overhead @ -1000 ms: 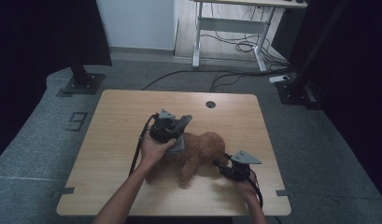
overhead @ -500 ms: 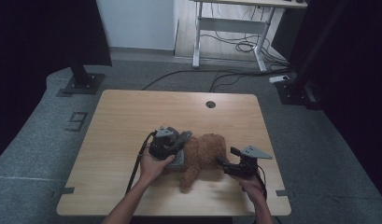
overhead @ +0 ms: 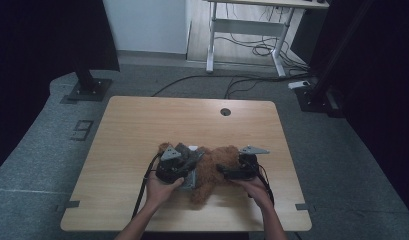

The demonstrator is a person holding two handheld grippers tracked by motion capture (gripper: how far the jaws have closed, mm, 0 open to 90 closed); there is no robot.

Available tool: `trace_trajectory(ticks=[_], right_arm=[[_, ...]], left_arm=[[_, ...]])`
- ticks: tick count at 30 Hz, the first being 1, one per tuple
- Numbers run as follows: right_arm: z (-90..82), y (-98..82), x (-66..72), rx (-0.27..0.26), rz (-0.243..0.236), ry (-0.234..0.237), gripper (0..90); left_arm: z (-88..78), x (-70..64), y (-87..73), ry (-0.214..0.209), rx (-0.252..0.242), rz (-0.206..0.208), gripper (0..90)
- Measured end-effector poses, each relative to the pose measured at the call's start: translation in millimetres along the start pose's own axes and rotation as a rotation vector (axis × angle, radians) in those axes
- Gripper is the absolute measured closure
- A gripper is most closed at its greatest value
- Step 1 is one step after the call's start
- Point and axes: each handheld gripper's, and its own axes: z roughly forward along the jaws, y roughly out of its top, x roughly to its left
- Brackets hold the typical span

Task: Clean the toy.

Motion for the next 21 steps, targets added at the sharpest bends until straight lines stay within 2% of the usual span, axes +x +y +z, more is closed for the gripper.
trace_trajectory(ticks=[4, 7, 12, 16, 18, 21], right_arm=[[3.5, -5.2, -7.7, 0.032, 0.056, 0.022, 0.0], [7.7, -10.4, -12.3, 0.046, 0.083, 0.061, 0.0], [1.9, -15.1, -5.1, 0.013, 0.011, 0.054, 13.2], [-2.9, -20.3, 0.8, -0.003, -0.013, 0.042, 24.2], [-5.2, -23.8, 3.0, -0.019, -0.041, 0.048, 31.6], [-7.6, -26.8, 5.8, -0.032, -0.054, 0.037, 36.0]], left_arm=[[0.6, -4.0, -1.7, 0.004, -0.002, 0.009, 76.2], [0.1, -6.0, -4.8, 0.004, -0.009, 0.014, 76.2], [-1.2, -7.7, -4.9, 0.000, -0.009, 0.011, 76.1], [-5.1, -12.2, -0.7, -0.008, 0.000, 0.010, 75.7], [-7.2, -14.9, 3.9, -0.015, 0.006, 0.012, 75.3], [-8.3, -21.4, 16.6, -0.007, 0.009, 0.034, 74.7]])
